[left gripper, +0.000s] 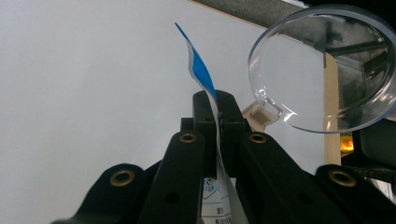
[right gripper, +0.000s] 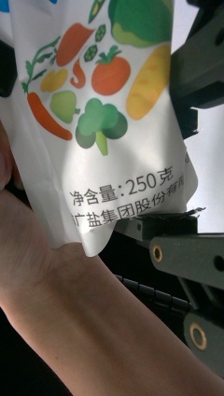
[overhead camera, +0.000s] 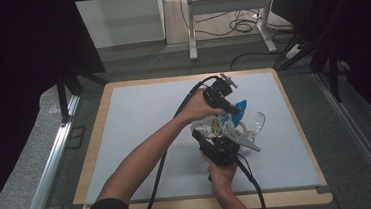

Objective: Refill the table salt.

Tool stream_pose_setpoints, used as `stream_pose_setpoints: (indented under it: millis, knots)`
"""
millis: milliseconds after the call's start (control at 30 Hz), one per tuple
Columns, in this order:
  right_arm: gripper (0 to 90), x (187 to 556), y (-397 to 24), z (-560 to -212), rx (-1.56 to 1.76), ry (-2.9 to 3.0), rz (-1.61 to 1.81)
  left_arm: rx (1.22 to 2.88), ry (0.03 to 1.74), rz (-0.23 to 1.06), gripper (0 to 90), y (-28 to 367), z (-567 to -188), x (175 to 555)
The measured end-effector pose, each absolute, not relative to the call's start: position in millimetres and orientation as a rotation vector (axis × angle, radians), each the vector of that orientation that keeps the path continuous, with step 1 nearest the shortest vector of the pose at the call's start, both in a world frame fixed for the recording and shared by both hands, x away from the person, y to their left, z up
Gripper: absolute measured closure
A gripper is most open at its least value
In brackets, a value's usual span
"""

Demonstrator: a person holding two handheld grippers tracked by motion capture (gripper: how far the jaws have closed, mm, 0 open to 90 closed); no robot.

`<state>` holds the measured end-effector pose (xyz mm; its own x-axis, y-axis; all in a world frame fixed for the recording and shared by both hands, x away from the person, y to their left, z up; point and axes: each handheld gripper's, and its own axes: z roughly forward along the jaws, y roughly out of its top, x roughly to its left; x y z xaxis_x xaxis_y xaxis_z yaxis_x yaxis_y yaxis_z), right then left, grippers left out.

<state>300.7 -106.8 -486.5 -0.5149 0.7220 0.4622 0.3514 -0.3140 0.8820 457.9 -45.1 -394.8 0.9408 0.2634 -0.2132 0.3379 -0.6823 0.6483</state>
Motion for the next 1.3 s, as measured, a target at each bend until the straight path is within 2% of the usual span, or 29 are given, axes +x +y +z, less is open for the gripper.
stream_pose_setpoints:
  millis: [1300]
  knots:
    - [60.7, 301.7, -107.2, -485.5, 1.366, 1.644, 1.897, 2.375, 0.419, -0.128, 89.5, -47.3, -396.1, 458.1]
